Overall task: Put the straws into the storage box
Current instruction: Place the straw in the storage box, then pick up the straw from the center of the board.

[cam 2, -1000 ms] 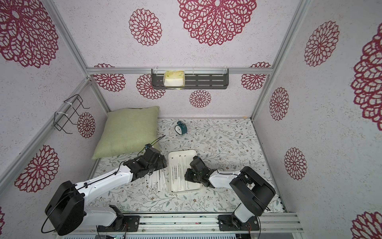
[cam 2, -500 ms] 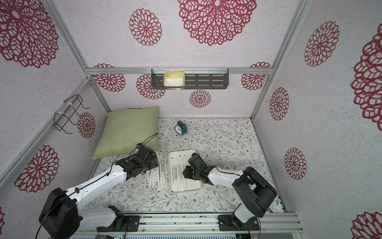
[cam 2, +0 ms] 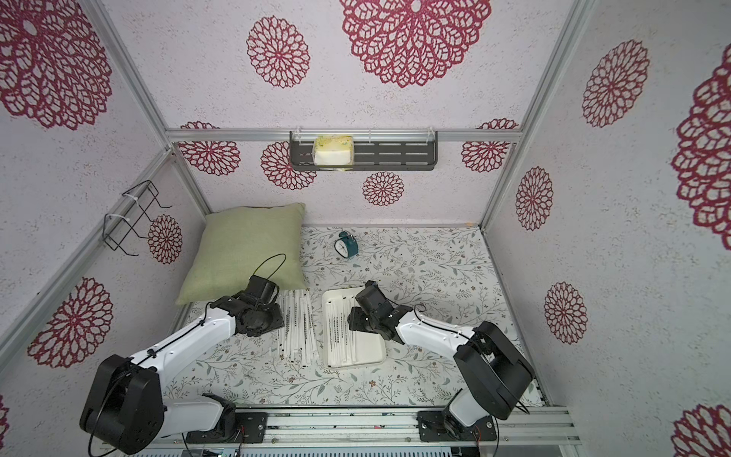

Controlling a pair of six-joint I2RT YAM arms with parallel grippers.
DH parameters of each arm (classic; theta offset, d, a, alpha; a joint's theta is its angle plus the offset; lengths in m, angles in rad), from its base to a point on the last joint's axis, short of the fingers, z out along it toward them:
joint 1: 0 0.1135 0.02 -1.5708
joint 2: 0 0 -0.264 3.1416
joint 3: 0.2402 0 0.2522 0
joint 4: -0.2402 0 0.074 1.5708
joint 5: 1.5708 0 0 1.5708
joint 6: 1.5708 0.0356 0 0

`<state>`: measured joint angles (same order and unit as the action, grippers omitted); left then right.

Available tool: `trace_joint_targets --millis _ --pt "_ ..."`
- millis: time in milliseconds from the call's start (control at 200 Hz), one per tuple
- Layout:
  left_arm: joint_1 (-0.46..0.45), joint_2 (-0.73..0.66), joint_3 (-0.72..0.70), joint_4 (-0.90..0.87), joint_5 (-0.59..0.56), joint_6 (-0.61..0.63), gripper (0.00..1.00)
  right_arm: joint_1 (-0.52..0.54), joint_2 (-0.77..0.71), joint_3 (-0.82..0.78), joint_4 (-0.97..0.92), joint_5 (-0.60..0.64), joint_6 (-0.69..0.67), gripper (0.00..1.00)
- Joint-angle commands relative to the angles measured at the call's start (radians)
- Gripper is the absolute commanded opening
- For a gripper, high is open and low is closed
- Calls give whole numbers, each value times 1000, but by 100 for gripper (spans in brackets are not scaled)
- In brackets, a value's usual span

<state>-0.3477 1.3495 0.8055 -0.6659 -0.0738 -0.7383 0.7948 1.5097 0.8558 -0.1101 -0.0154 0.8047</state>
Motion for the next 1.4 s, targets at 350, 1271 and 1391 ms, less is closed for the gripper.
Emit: trace_joint_targets --millis 350,1271,1391 --pt "14 105 -20 30 -7 56 28 -12 -33 5 -4 18 -19 48" --pt "15 154 -23 -17 -61 61 9 -11 -13 16 33 -17 -32 45" --pt "5 117 -29 -52 -69 28 6 -11 -13 16 32 -14 -32 45"
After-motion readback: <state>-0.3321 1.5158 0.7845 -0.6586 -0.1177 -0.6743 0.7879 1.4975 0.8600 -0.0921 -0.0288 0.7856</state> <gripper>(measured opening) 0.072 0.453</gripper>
